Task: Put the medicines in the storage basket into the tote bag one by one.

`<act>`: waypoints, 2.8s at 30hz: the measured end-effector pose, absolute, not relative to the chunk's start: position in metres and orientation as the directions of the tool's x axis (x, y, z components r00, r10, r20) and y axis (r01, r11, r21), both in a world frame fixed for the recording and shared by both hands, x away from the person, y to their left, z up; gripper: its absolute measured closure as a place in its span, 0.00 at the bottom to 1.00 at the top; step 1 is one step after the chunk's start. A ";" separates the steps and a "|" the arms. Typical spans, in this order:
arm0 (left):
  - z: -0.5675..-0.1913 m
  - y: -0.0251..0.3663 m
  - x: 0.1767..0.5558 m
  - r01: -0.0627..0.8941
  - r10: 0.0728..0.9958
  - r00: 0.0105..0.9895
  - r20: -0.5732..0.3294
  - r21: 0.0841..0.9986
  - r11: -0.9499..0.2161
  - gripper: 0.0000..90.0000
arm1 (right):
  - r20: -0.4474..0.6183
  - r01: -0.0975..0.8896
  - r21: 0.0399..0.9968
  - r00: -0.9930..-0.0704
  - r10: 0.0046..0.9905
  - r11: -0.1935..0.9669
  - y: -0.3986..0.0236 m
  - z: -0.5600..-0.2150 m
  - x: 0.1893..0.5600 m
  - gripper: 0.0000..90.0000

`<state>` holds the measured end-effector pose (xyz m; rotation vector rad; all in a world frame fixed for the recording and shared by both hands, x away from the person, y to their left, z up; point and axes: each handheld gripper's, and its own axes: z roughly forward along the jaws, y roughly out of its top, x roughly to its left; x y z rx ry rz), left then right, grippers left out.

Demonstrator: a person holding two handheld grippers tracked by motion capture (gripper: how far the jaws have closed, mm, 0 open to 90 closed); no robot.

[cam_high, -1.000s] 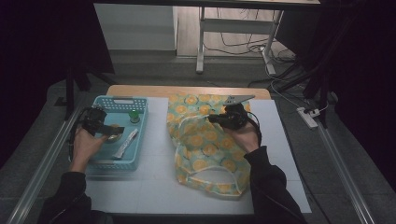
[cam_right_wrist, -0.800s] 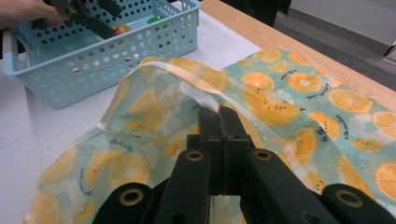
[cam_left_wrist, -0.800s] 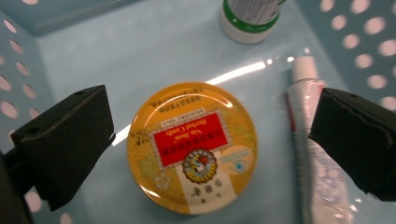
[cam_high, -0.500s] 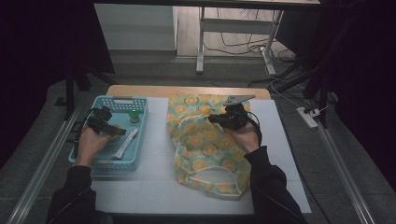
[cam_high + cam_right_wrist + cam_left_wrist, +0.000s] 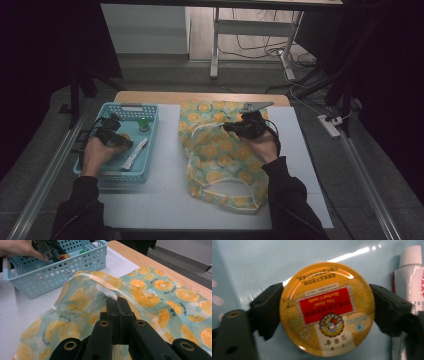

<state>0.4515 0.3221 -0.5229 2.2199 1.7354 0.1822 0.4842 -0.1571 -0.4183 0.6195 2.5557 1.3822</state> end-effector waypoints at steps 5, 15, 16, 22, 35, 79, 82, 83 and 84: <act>-0.521 0.320 0.452 0.925 0.965 0.250 -0.079 0.315 -0.214 0.22 | 0.049 0.283 0.827 -0.897 0.439 0.485 -0.157 -0.420 0.485 1.00; -0.502 0.327 0.445 0.899 0.956 0.252 -0.152 0.403 -0.173 0.22 | 0.045 0.280 0.830 -0.896 0.442 0.483 -0.158 -0.419 0.485 1.00; -0.498 0.328 0.443 0.894 0.954 0.258 -0.155 0.412 -0.175 0.22 | 0.045 0.280 0.830 -0.896 0.442 0.482 -0.158 -0.419 0.485 1.00; -0.478 0.329 0.432 0.861 0.936 0.295 -0.191 0.477 -0.174 0.22 | 0.047 0.280 0.830 -0.897 0.439 0.483 -0.157 -0.419 0.485 1.00; -0.453 0.295 0.416 0.798 0.883 0.433 -0.181 0.531 -0.283 0.22 | 0.060 0.292 0.827 -0.895 0.442 0.480 -0.157 -0.420 0.485 1.00; -0.419 0.165 0.400 0.607 0.662 0.727 -0.182 0.621 -0.495 0.22 | 0.048 0.288 0.831 -0.890 0.454 0.476 -0.159 -0.423 0.489 1.00; -0.419 0.153 0.402 0.588 0.637 0.749 -0.182 0.626 -0.512 0.22 | 0.051 0.290 0.832 -0.889 0.456 0.474 -0.159 -0.424 0.489 1.00; -0.419 0.149 0.402 0.581 0.629 0.756 -0.181 0.628 -0.518 0.22 | 0.051 0.291 0.831 -0.889 0.456 0.474 -0.160 -0.424 0.490 1.00; -0.419 0.144 0.403 0.574 0.624 0.761 -0.177 0.630 -0.522 0.22 | 0.051 0.291 0.831 -0.888 0.456 0.475 -0.160 -0.424 0.490 1.00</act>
